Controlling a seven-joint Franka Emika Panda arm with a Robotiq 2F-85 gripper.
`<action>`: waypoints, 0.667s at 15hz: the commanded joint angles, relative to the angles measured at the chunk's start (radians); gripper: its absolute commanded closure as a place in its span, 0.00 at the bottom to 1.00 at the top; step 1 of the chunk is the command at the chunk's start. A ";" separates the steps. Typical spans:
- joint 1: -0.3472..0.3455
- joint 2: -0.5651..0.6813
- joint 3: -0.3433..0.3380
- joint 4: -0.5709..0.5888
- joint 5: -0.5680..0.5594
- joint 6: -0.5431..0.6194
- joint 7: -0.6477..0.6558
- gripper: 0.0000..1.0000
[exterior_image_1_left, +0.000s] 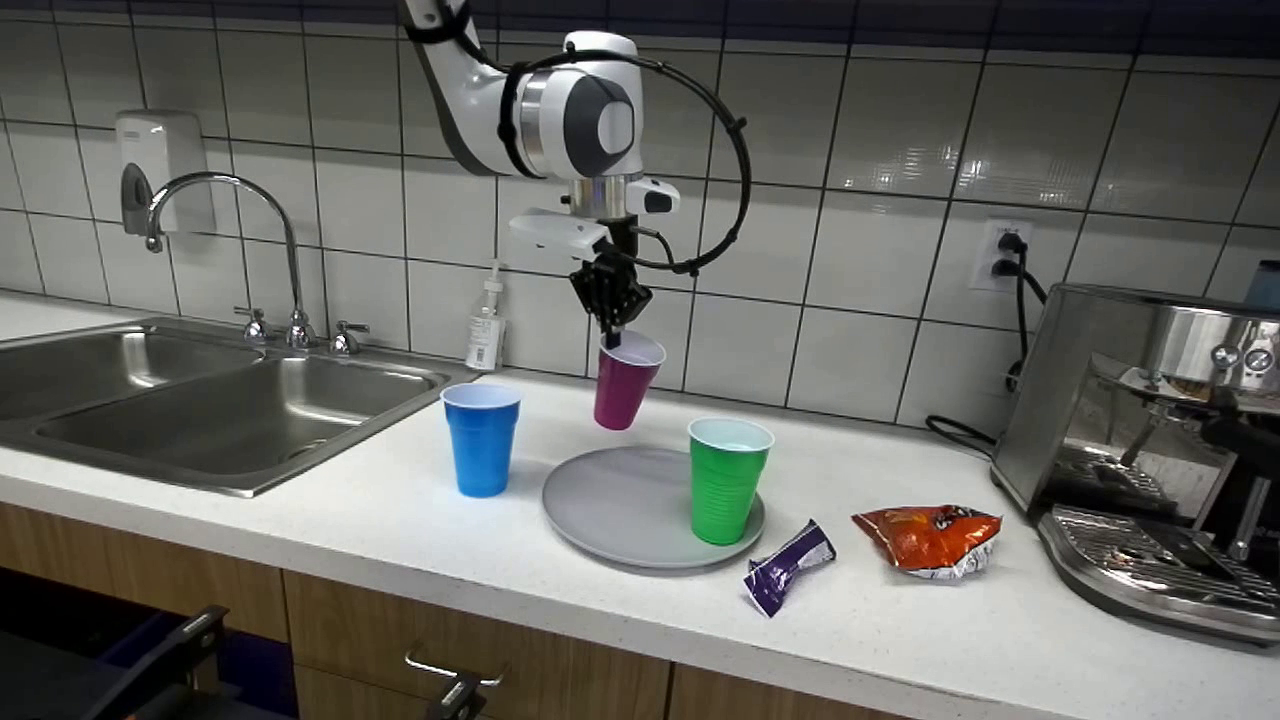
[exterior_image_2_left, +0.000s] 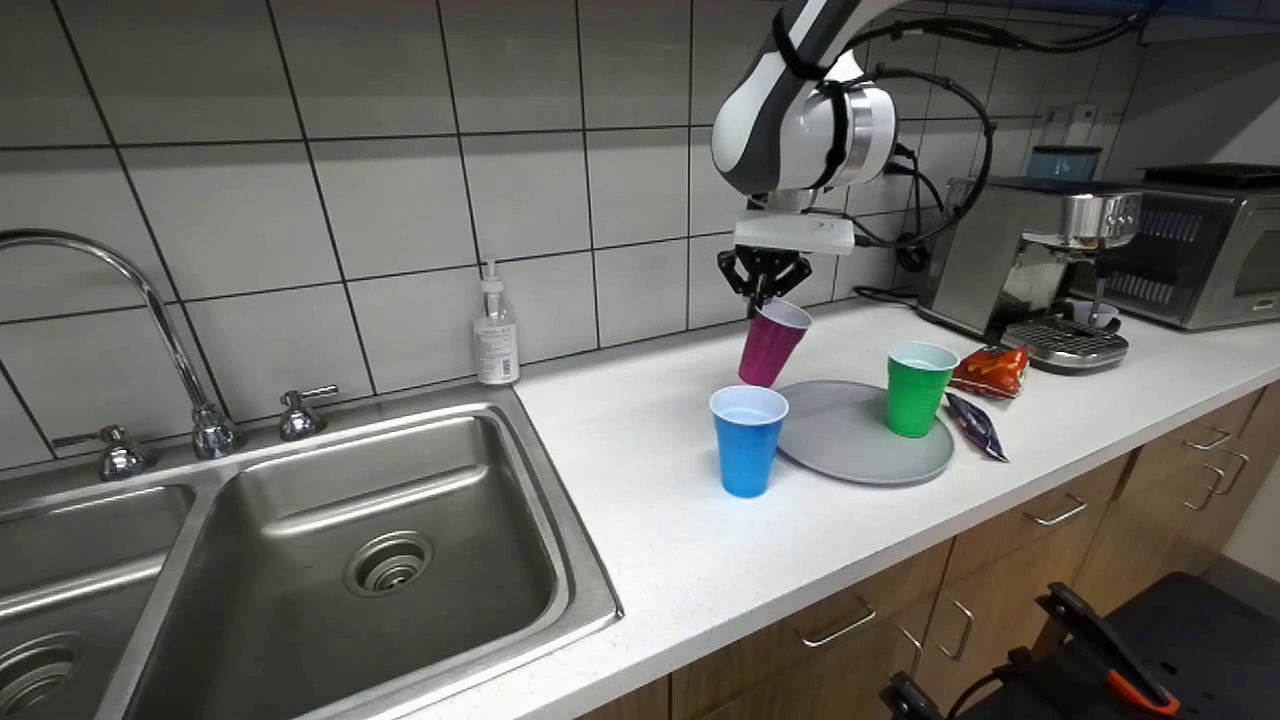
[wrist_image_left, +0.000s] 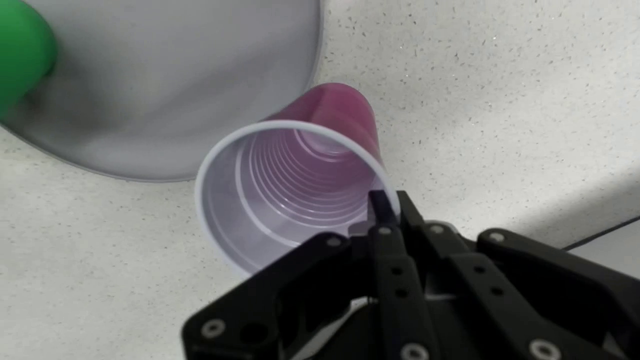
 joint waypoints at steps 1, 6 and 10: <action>-0.014 -0.060 -0.007 -0.070 -0.033 0.006 0.007 0.99; -0.019 -0.066 -0.021 -0.098 -0.054 0.004 0.011 0.99; -0.019 -0.061 -0.029 -0.105 -0.070 0.001 0.015 0.99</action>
